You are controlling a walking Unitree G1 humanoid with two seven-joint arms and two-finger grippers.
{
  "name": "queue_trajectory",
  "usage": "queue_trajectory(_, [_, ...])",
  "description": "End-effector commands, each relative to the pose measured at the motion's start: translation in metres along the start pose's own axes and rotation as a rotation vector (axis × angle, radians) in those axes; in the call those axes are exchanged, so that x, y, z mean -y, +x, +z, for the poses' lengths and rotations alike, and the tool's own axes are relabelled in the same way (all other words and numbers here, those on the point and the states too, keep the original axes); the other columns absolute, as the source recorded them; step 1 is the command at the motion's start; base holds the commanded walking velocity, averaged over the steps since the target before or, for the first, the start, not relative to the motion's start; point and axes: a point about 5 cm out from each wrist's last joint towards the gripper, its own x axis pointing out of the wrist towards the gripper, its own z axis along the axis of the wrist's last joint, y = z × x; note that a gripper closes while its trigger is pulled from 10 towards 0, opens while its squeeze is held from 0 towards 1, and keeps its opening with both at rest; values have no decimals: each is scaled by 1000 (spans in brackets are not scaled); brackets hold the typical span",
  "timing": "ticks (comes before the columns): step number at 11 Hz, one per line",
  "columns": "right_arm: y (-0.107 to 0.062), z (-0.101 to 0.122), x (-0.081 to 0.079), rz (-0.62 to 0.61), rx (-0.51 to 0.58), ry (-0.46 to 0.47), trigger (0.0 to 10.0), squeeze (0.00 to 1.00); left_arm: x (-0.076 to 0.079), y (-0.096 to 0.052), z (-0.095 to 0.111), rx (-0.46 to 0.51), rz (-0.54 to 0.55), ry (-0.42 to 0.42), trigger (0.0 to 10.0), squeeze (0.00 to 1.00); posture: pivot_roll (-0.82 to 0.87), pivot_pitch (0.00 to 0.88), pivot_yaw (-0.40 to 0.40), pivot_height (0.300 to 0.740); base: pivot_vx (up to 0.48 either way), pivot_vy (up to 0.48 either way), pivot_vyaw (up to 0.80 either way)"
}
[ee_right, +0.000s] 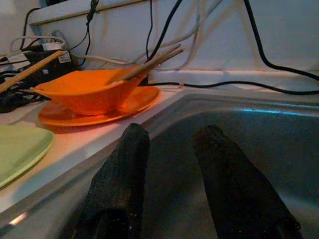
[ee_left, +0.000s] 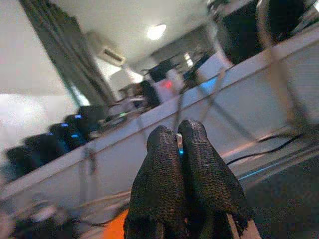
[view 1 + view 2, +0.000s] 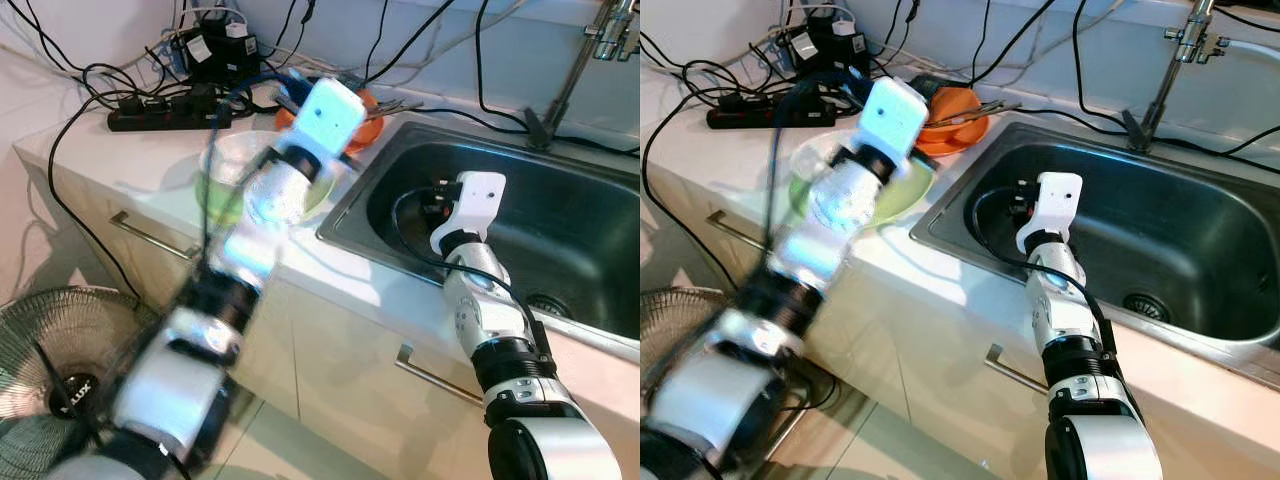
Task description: Kitchen organization
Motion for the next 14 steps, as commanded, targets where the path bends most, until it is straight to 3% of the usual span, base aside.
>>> queue_trajectory(1, [3, 3, -3, 12, 8, -1, 10000, 0, 0, 2, 11, 54, -18, -29, 10000, 0, 165, 0, -1, 740, 0, 0, 0])
queue_trajectory(2, [3, 3, -3, 15, 9, 0, 10000, 0, 6, 1, 13, 72, -41, -74, 10000, 0, 165, 0, 0, 740, 0, 0, 0])
queue_trajectory(3, [2, 4, -6, 44, 22, 23, 10000, 1000, 10, 0, 17, 99, -62, -113, 10000, 0, 164, 0, 1, 740, 0, 0, 0])
queue_trajectory(4, [2, 5, -6, 49, 26, 16, 10000, 1000, 10, -1, 19, 109, -64, -125, 10000, 0, 166, 0, 1, 740, 0, 0, 0])
queue_trajectory(6, [-2, 13, -14, 266, 69, -39, 10000, 1000, 9, -2, 20, 118, -71, -159, 10000, 0, 163, 0, 5, 740, 0, 0, 0])
queue_trajectory(9, [-6, 24, -3, 364, 115, -55, 10000, 1000, 12, -4, 18, 103, -91, -180, 10000, 0, 156, 5, 9, 740, 0, 0, 0])
queue_trajectory(10, [-7, 28, -1, 366, 137, -40, 10000, 0, 12, -4, 17, 94, -96, -215, 10000, 0, 152, 10, 11, 740, 0, 0, 0])
queue_trajectory(13, [-10, 28, -6, 405, 139, -22, 10000, 0, 21, -9, 14, 81, -147, -322, 10000, 0, 156, 18, 9, 740, 0, 0, 0])
queue_trajectory(14, [-11, 27, -10, 435, 138, -13, 10000, 0, 21, -12, 17, 95, -156, -412, 10000, 0, 159, 22, 7, 740, 0, 0, 0])
